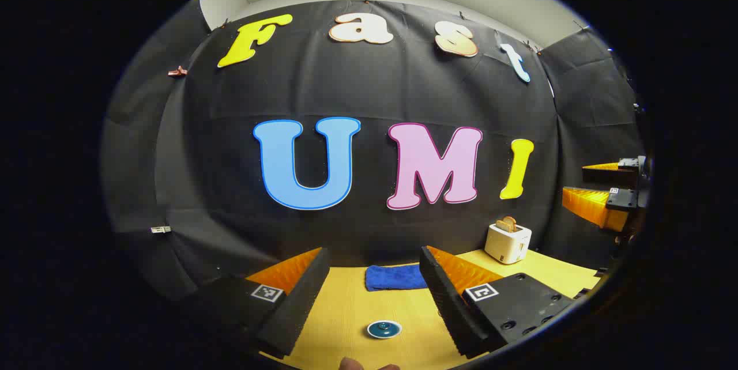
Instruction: Open the teacup lid with one hand, grasp the water bottle and pour water into the teacup with the other hand; after pouring, place the water bottle on the coaster and then close the teacup lid.
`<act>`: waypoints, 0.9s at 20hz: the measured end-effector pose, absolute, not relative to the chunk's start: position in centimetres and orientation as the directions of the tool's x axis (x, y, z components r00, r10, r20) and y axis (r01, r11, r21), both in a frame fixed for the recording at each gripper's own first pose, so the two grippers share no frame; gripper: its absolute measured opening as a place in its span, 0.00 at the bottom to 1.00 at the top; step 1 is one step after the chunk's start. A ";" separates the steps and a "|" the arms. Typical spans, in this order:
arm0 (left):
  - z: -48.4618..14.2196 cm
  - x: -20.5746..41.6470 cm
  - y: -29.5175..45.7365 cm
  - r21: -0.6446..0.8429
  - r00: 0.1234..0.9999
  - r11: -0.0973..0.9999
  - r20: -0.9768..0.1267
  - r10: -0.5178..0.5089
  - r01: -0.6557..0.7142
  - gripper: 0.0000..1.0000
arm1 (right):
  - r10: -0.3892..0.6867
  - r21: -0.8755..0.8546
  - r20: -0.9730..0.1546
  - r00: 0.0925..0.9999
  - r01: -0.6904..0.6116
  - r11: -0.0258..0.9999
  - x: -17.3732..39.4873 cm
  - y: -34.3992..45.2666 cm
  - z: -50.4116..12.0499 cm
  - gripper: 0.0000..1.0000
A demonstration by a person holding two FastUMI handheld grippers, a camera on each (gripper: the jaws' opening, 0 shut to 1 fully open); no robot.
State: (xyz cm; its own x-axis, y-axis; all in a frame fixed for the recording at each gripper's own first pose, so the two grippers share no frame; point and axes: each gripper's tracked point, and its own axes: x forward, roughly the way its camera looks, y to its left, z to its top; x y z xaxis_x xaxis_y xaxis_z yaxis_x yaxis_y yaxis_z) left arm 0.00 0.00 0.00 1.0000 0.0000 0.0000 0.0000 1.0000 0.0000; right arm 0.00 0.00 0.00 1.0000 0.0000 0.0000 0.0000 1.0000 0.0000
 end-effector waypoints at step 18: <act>-5.6 2.0 -1.6 0.060 0.997 0.997 -0.047 -0.055 0.058 0.98 | -0.004 0.017 -0.040 0.999 0.005 1.000 -0.3 0.3 -2.5 0.96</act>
State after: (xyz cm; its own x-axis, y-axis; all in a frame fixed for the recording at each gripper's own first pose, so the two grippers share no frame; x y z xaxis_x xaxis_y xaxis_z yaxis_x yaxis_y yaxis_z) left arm 1.96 -1.63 -5.62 0.9974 -0.0553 -0.0466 0.0580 0.9965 0.0599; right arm -0.25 0.27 -2.49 0.9992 -0.0044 -0.0401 0.0051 0.9998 0.0172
